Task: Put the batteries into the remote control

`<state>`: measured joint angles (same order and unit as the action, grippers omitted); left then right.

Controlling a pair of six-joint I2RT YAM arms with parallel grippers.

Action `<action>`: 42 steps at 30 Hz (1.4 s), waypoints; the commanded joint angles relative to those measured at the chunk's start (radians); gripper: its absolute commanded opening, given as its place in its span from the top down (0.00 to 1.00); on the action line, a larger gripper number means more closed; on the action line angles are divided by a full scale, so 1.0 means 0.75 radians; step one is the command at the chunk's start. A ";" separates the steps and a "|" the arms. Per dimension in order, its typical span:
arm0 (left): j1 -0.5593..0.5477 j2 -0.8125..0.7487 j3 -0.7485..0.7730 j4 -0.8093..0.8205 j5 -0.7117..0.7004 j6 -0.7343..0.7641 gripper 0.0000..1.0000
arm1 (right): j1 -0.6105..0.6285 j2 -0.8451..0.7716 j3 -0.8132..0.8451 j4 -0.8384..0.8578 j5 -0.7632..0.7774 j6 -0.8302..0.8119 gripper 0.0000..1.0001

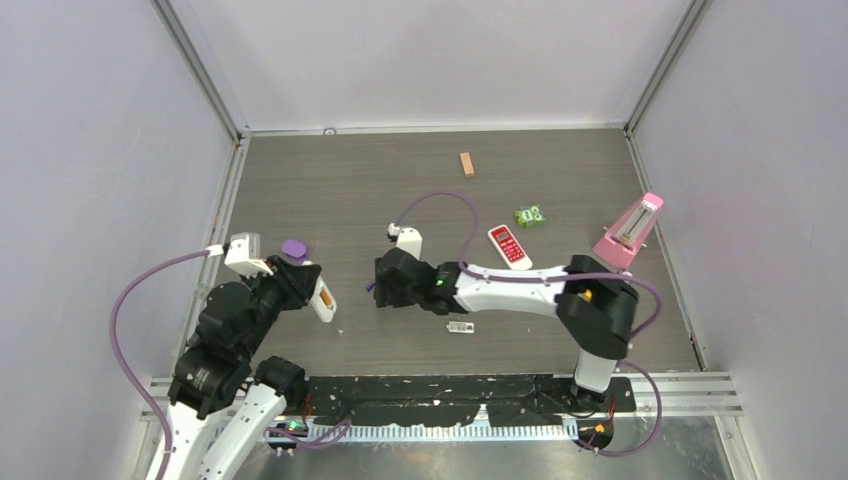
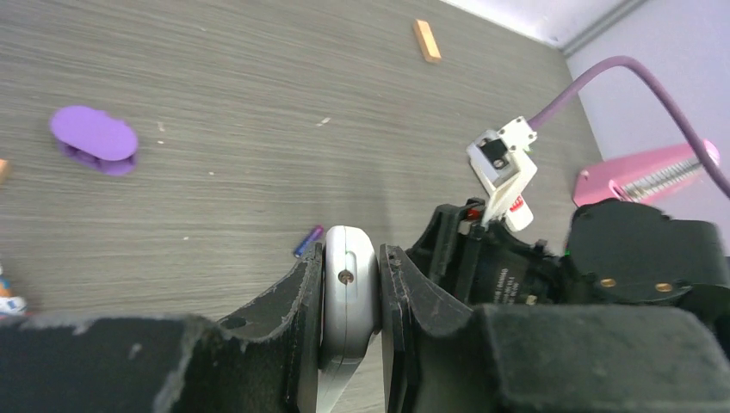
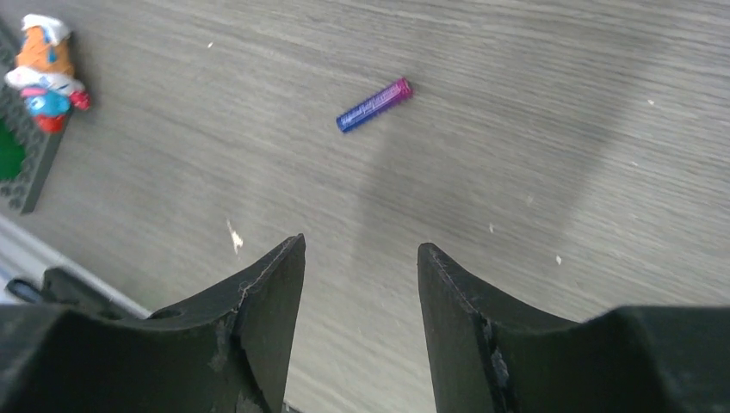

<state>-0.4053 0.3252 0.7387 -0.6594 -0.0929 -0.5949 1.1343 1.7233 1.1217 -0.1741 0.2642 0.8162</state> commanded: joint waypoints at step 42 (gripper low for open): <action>0.001 -0.197 0.010 -0.085 -0.217 -0.001 1.00 | 0.041 0.518 0.588 -0.326 0.196 -0.441 0.95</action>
<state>-0.4053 0.1532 0.7395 -0.7826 -0.3050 -0.6010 1.1980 2.2230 1.6768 -0.5404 0.5728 0.6598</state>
